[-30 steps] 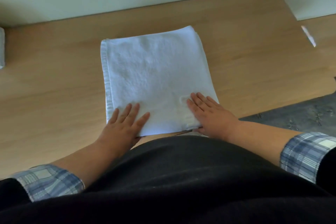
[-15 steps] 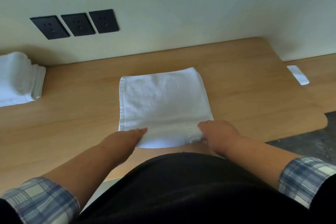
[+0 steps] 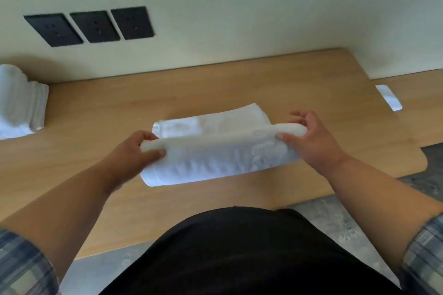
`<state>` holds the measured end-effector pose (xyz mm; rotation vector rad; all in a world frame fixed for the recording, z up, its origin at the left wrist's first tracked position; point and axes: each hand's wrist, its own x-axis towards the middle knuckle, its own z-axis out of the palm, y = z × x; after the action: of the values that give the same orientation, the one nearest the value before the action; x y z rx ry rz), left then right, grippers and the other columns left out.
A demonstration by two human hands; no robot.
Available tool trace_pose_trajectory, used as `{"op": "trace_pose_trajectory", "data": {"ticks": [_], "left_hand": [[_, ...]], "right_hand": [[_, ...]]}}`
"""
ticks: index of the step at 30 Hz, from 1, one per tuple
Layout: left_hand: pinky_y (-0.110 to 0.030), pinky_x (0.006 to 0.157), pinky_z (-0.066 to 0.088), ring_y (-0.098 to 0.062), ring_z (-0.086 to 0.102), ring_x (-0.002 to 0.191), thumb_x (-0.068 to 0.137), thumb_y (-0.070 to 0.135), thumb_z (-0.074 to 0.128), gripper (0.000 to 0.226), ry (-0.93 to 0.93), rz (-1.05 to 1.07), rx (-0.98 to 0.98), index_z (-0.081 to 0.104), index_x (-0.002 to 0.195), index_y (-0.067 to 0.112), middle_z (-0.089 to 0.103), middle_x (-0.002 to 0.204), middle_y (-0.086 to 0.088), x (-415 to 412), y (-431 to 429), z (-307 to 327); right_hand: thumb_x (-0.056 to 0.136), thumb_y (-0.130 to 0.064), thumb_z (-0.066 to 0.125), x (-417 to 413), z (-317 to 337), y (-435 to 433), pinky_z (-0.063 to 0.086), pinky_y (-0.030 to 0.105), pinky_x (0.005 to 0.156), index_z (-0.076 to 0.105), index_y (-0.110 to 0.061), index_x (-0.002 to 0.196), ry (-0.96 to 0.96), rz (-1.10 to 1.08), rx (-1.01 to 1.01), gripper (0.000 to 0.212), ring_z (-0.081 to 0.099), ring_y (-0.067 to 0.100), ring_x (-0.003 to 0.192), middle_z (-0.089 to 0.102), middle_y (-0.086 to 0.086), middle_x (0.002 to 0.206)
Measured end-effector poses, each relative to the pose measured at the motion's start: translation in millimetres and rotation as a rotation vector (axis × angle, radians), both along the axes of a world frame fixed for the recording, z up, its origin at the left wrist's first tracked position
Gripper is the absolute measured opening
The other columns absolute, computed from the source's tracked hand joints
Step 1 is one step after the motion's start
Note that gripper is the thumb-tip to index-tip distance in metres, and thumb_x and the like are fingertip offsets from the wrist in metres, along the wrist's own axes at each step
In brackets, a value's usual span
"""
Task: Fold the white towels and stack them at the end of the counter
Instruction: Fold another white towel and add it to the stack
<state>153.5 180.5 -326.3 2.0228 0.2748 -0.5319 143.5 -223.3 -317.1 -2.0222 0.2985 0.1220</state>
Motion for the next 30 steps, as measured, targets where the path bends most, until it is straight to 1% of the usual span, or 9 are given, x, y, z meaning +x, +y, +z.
{"op": "trace_pose_trajectory", "data": {"ticks": [4,7,9,13,16,19,25,27,30], "left_hand": [[-0.034,0.062,0.049,-0.024,0.062,0.085,0.073,0.034,0.073,0.030,0.015,0.353,-0.214,0.056,0.099,0.031,0.065,0.104,-0.008,24.4,-12.8,-22.9],[-0.032,0.059,0.050,-0.021,0.063,0.087,0.085,0.031,0.069,0.021,0.027,0.534,-0.227,0.054,0.096,0.039,0.063,0.111,-0.004,48.7,-23.5,-35.2],[-0.035,0.064,0.053,-0.021,0.063,0.092,0.078,0.041,0.070,0.022,0.037,0.600,-0.179,0.054,0.092,0.046,0.061,0.113,-0.001,62.5,-27.9,-40.3],[-0.046,0.076,0.059,-0.022,0.063,0.095,0.070,0.055,0.065,0.019,0.045,0.631,-0.041,0.050,0.081,0.058,0.058,0.108,0.007,82.8,-29.1,-53.5],[-0.042,0.073,0.058,-0.020,0.061,0.088,0.074,0.057,0.060,0.018,0.020,0.627,0.060,0.046,0.085,0.057,0.054,0.100,0.010,91.8,-31.7,-61.8],[-0.027,0.054,0.045,-0.016,0.057,0.073,0.085,0.053,0.055,0.021,-0.037,0.570,0.203,0.040,0.099,0.053,0.053,0.091,0.009,97.4,-36.5,-69.4],[-0.027,0.050,0.029,-0.014,0.050,0.061,0.100,0.044,0.041,0.027,-0.080,0.508,0.452,0.036,0.126,0.040,0.052,0.078,0.008,97.3,-53.0,-85.9],[-0.031,0.060,0.038,-0.017,0.053,0.071,0.101,0.040,0.040,0.033,-0.098,0.490,0.515,0.036,0.133,0.037,0.057,0.104,0.002,100.8,-58.5,-87.5],[-0.045,0.101,0.035,-0.030,0.045,0.121,0.099,0.033,0.046,0.044,-0.268,0.424,0.682,0.038,0.141,0.032,0.042,0.143,-0.007,103.9,-64.4,-79.3]], "right_hand": [[0.060,-0.059,0.077,34.4,-11.6,11.2,0.055,0.021,0.065,0.058,-0.046,0.107,0.062,-0.178,0.203,0.052,0.068,-0.003,0.084,0.068,-0.014,0.104],[0.063,-0.069,0.070,54.0,-28.2,9.9,0.056,0.034,0.079,0.066,-0.034,0.111,0.229,-0.138,0.210,0.060,0.071,0.009,0.096,0.074,-0.012,0.106],[0.067,-0.064,0.069,67.0,-39.5,9.3,0.057,0.036,0.077,0.071,-0.035,0.104,0.272,-0.161,0.230,0.047,0.073,0.013,0.092,0.076,-0.012,0.101],[0.068,-0.047,0.058,97.8,-54.2,14.4,0.058,0.039,0.075,0.070,-0.033,0.098,0.301,-0.192,0.188,0.035,0.072,0.013,0.082,0.074,-0.012,0.091],[0.068,-0.040,0.049,116.5,-60.8,23.0,0.050,0.029,0.065,0.065,-0.044,0.089,0.284,-0.166,0.068,0.026,0.066,0.001,0.067,0.069,-0.020,0.078],[0.083,-0.038,0.047,130.5,-71.3,30.3,0.050,0.032,0.075,0.063,-0.042,0.102,0.252,-0.101,-0.062,0.025,0.066,0.008,0.086,0.069,-0.017,0.090],[0.099,-0.030,0.043,135.4,-98.0,41.6,0.038,0.026,0.088,0.058,-0.025,0.124,0.187,-0.075,-0.280,0.029,0.059,0.017,0.107,0.064,-0.006,0.117],[0.100,-0.031,0.042,135.6,-103.4,44.2,0.041,0.029,0.093,0.053,-0.023,0.131,0.178,-0.097,-0.316,0.035,0.057,0.019,0.114,0.060,-0.003,0.127],[0.100,-0.034,0.040,137.8,-109.9,46.4,0.042,0.036,0.102,0.043,-0.023,0.142,0.196,-0.111,-0.382,0.043,0.054,0.023,0.123,0.053,0.000,0.140]]}}
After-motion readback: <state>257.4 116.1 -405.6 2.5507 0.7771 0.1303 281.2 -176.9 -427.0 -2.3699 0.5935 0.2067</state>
